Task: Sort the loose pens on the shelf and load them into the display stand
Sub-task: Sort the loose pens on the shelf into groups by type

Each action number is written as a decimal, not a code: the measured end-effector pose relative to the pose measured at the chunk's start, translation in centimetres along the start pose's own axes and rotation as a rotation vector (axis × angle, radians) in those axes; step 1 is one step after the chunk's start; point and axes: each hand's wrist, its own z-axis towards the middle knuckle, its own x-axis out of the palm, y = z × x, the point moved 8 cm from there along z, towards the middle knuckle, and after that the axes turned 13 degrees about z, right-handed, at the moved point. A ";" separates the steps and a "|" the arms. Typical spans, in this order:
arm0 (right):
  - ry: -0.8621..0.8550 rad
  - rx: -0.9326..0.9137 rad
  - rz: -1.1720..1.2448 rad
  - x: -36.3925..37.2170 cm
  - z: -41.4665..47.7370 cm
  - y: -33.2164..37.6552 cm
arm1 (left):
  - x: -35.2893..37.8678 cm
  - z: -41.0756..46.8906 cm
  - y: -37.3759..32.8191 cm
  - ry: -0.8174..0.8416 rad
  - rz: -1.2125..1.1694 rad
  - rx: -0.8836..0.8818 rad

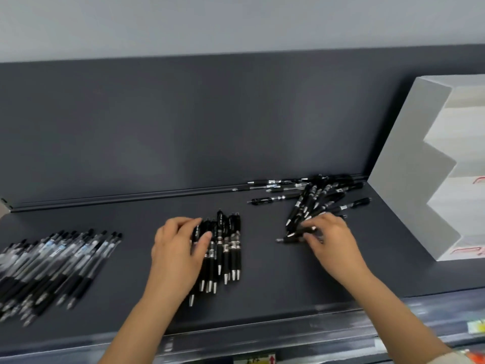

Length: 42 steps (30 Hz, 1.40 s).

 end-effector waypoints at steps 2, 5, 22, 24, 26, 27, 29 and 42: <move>0.016 0.044 -0.069 -2.0 0.0 -2.4 | 0.7 -0.1 -4.8 -0.047 -0.024 0.172; 0.143 0.087 -0.146 -2.6 0.3 -5.1 | 3.3 -0.5 -11.8 -0.021 0.001 0.440; 0.300 0.036 -0.111 -3.4 3.9 -9.2 | 7.9 0.8 -14.6 0.186 -0.094 0.120; 0.316 0.015 -0.054 -3.3 4.0 -9.1 | 7.9 0.9 -14.8 0.186 -0.099 0.119; 0.346 0.011 0.043 -3.7 4.2 -8.9 | 8.1 0.9 -15.2 0.196 -0.110 0.127; 0.343 0.027 0.122 -4.1 4.3 -8.8 | 8.3 1.0 -15.4 0.206 -0.114 0.135; 0.288 0.081 0.305 -5.2 4.5 -8.5 | 8.4 1.1 -15.9 0.212 -0.117 0.152; 0.074 0.313 0.704 -5.9 4.6 -9.3 | 10.2 0.8 -16.3 0.306 -0.305 0.024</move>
